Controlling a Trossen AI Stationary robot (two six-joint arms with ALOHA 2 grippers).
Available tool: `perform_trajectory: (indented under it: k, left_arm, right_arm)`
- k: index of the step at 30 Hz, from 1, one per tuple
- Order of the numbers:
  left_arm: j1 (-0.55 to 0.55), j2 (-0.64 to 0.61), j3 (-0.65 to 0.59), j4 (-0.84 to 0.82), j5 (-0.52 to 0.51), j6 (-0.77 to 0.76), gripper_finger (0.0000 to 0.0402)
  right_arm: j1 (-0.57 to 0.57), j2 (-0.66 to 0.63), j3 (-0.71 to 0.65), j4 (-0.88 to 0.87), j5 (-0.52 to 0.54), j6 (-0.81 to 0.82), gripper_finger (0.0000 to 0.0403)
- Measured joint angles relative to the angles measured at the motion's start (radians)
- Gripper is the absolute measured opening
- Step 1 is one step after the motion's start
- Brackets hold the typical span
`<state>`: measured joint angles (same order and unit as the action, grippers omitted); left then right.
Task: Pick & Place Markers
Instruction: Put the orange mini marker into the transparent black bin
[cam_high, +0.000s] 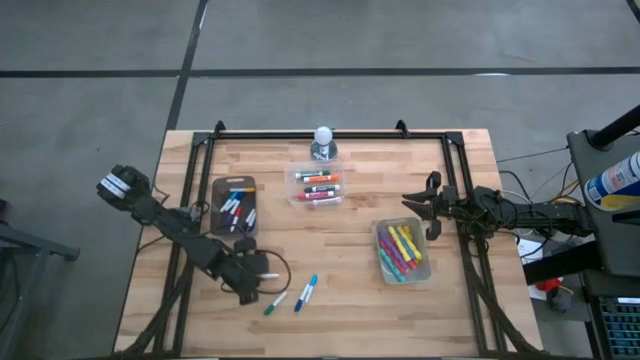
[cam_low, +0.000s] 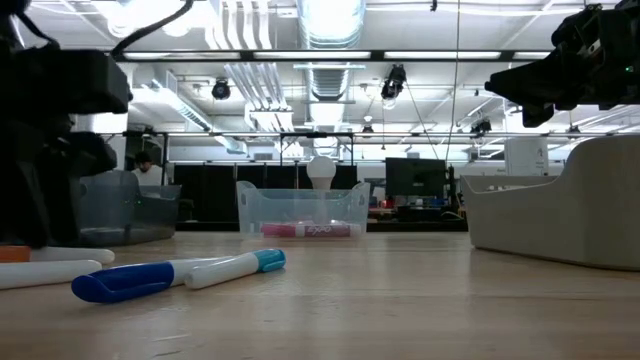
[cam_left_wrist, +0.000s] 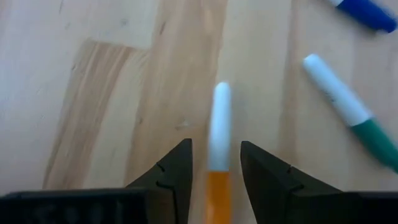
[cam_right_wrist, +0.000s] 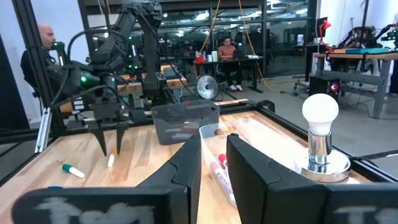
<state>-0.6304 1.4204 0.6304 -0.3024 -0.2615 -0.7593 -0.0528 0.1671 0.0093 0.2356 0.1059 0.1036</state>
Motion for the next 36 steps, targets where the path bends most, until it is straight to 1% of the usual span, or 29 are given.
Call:
perform_trajectory:
  k: [4, 11, 14, 19, 20, 25, 28, 31, 34, 36]
  left_arm:
    - [0.0, 0.0, -0.046, 0.006, -0.024, 0.002, 0.0129]
    - [0.0, -0.002, -0.072, 0.022, -0.04, -0.026, 0.0125]
    - [0.0, -0.002, -0.073, 0.022, -0.044, -0.029, 0.0101]
    - [0.0, -0.002, -0.073, 0.023, -0.052, -0.015, 0.0028]
    - [0.0, -0.002, -0.072, 0.022, -0.051, -0.008, 0.0024]
    - [0.001, 0.002, -0.035, -0.014, -0.032, 0.017, 0.0026]
    - [0.002, 0.003, 0.028, -0.094, -0.015, 0.03, 0.0032]
    - [0.005, 0.003, 0.119, -0.243, -0.021, 0.036, 0.0031]
    - [0.005, 0.003, 0.225, -0.412, -0.069, 0.05, 0.0031]
    - [0.006, 0.001, 0.293, -0.541, -0.127, 0.051, 0.0031]
  right_arm:
    - [0.0, 0.0, 0.0, 0.0, 0.0, -0.001, 0.0068]
    - [0.0, 0.0, 0.0, 0.0, 0.0, 0.0, 0.0068]
    - [0.0, 0.0, 0.0, 0.0, 0.0, -0.001, 0.0068]
    - [0.0, 0.0, 0.0, 0.0, 0.0, -0.001, 0.0068]
    - [0.0, 0.0, 0.0, 0.0, 0.0, 0.0, 0.0068]
    - [0.0, 0.0, 0.0, 0.0, 0.0, 0.0, 0.0068]
    - [0.0, 0.0, 0.0, 0.0, 0.0, -0.001, 0.0068]
    - [0.0, 0.0, 0.0, 0.0, 0.0, 0.0, 0.0068]
    - [0.0, 0.0, 0.0, 0.0, 0.0, -0.001, 0.0068]
    - [0.0, 0.0, 0.0, 0.0, 0.0, 0.0, 0.0068]
